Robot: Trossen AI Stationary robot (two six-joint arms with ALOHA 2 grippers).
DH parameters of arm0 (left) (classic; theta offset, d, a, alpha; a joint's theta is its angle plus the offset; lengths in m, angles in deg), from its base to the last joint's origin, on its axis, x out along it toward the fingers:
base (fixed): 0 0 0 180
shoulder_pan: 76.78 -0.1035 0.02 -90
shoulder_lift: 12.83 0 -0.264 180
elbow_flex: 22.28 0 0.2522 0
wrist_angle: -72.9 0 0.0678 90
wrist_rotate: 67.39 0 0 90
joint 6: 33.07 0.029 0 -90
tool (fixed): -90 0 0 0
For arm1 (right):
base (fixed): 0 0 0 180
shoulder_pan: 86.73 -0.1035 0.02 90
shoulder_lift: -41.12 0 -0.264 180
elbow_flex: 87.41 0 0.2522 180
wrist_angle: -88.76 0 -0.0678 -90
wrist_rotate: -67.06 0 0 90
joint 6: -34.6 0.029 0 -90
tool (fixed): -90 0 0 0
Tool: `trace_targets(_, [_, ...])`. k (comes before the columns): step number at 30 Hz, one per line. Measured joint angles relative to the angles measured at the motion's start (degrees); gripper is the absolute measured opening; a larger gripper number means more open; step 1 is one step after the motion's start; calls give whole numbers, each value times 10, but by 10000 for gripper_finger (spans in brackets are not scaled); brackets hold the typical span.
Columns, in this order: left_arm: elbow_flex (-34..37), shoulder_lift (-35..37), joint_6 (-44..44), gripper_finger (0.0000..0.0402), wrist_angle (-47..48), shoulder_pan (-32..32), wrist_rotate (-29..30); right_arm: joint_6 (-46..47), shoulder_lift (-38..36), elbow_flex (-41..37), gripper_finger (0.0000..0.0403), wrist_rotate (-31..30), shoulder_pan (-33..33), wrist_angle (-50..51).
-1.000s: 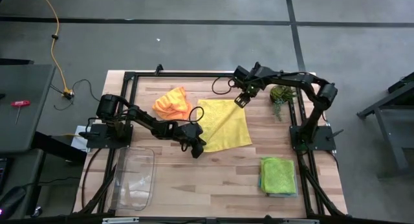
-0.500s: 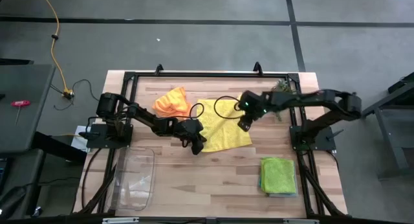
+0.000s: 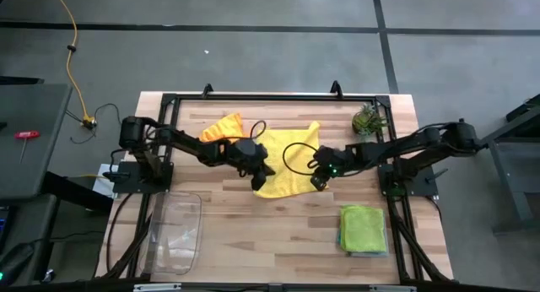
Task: Fold microfiber towels
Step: Fold the yellow microfiber cloth
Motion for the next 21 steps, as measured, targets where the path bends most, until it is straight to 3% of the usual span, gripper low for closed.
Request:
trace_targets(2, [-4, 17, 24, 0, 5, -12, 4, 19, 7, -5, 27, -13, -7, -15])
trace_targets(4, [-14, 20, 43, 0, 16, -23, 30, 40, 13, -9, 9, -29, -12, -18])
trace_targets(7, [-24, 22, 52, 0, 53, -37, 74, 69, 31, -9, 19, -46, -19, -16])
trace_targets(11, [-26, 19, 53, 0, 91, -50, 113, 98, 55, -10, 3, -44, -30, -12])
trace_targets(21, [-26, 9, 56, 0, 124, -47, 125, 136, 69, -8, 1, -18, -76, 43])
